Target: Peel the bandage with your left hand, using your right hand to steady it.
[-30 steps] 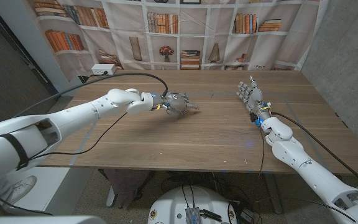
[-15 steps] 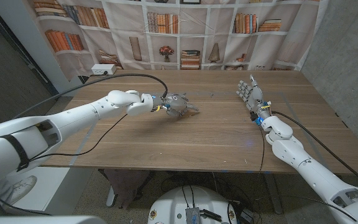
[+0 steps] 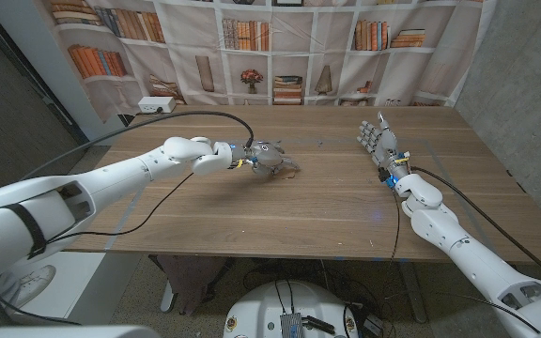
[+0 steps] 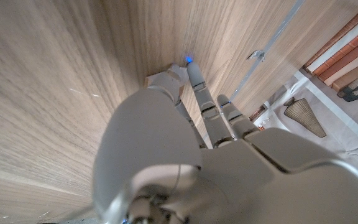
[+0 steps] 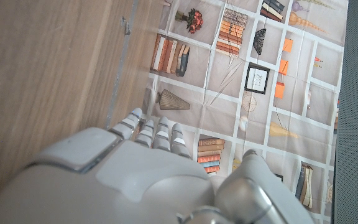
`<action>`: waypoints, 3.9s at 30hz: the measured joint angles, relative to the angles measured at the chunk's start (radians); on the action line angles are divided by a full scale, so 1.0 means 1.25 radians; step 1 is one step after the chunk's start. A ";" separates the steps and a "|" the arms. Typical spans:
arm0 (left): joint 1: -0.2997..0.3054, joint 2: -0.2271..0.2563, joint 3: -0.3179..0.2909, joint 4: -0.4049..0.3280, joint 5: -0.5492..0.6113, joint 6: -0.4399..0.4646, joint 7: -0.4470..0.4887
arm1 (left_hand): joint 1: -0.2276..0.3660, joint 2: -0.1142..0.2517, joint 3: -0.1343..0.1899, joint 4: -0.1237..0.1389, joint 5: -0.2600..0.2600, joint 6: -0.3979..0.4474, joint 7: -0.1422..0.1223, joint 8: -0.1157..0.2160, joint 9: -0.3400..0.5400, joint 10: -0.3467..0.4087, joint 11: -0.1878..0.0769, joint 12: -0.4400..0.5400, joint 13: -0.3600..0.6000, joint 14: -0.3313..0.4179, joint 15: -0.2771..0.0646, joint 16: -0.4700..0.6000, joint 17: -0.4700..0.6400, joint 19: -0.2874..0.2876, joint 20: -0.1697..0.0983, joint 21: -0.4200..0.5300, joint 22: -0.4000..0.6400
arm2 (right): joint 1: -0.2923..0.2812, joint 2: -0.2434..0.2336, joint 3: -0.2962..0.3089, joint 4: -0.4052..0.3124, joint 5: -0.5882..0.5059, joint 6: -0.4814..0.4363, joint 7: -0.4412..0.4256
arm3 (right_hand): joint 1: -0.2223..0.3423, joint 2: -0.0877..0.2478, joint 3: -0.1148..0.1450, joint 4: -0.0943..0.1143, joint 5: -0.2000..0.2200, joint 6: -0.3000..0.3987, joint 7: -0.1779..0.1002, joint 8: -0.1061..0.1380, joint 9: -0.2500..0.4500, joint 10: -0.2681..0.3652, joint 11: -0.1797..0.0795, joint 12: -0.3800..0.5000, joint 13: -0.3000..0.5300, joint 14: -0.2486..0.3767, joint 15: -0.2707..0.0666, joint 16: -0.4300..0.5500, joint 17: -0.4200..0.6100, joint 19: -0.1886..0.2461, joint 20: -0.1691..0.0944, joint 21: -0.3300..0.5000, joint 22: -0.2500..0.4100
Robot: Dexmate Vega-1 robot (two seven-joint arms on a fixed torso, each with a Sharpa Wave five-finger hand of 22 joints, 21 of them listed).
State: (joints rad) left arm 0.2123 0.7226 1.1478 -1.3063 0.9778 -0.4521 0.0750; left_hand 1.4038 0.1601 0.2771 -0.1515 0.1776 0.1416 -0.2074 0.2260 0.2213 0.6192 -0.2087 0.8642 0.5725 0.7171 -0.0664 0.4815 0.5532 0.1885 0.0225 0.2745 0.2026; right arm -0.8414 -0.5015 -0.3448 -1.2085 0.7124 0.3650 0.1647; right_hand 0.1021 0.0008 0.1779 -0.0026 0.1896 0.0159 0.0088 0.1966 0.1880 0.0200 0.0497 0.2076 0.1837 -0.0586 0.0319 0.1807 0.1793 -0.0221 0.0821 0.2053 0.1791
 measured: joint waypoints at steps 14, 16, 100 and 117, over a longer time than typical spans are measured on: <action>0.003 -0.005 0.000 0.002 -0.011 0.009 0.005 | 0.016 -0.005 -0.033 0.011 0.000 0.044 0.001 0.000 0.007 0.000 0.000 0.034 -0.013 0.119 -0.036 -0.020 -0.039 0.037 -0.025 0.018 -0.002 | 0.005 0.002 0.000 0.010 0.002 0.000 0.008 | 0.000 0.000 0.000 0.000 0.000 0.000 0.000 0.000 0.000 0.000 0.000 0.000 0.000 0.000 0.000 0.000 0.000 0.003 0.003 0.000 0.000; 0.005 -0.005 -0.001 0.000 -0.012 0.010 0.005 | 0.017 -0.005 -0.038 0.010 0.003 0.045 0.000 0.000 0.008 0.000 0.000 0.038 -0.013 0.130 -0.039 -0.020 -0.042 0.047 -0.027 0.020 -0.001 | 0.005 0.002 0.000 0.010 0.003 0.000 0.008 | 0.000 0.000 0.000 0.000 0.000 0.000 0.000 0.000 0.000 0.000 0.000 0.000 0.000 0.000 0.000 0.000 0.000 0.006 0.000 0.000 0.000; 0.322 -0.184 -0.313 -0.161 -0.694 0.294 0.148 | 0.080 -0.049 -0.084 0.004 0.012 0.127 0.042 -0.002 0.022 0.044 0.001 0.039 -0.087 0.187 -0.055 -0.025 0.005 0.147 -0.048 0.098 0.011 | 0.010 -0.007 0.002 0.005 0.000 0.004 0.017 | -0.003 0.003 0.000 0.000 0.000 0.000 0.000 0.000 0.000 0.000 -0.012 0.000 0.000 0.000 -0.008 0.000 -0.002 0.010 -0.004 -0.005 0.000; 0.356 -0.238 -0.387 -0.131 -0.848 0.226 0.091 | 0.078 -0.043 -0.086 0.007 0.012 0.134 0.043 -0.001 0.022 0.044 0.001 0.036 -0.095 0.187 -0.055 -0.027 0.008 0.144 -0.051 0.103 0.015 | 0.011 -0.005 0.001 0.010 -0.002 0.002 0.013 | -0.003 0.003 0.002 -0.002 0.000 0.000 0.000 0.000 0.000 0.000 -0.012 0.000 0.000 0.003 -0.012 0.000 -0.002 0.016 0.002 -0.005 0.000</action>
State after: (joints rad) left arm 0.6574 0.4251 0.6636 -1.4706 -0.0824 -0.1696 0.1892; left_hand 1.5017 0.1067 0.1698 -0.1433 0.1930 0.3094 -0.1535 0.2241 0.2490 0.6747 -0.2072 0.9095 0.4541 0.9502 -0.1356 0.4473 0.5635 0.3691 -0.0411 0.4032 0.2211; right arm -0.8271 -0.5075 -0.3437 -1.1954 0.7093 0.3671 0.1816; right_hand 0.0980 0.0050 0.1809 -0.0057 0.1896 0.0158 0.0092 0.1966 0.1880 0.0200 0.0353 0.2076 0.1837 -0.0545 0.0172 0.1807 0.1771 -0.0023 0.0840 0.1996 0.1790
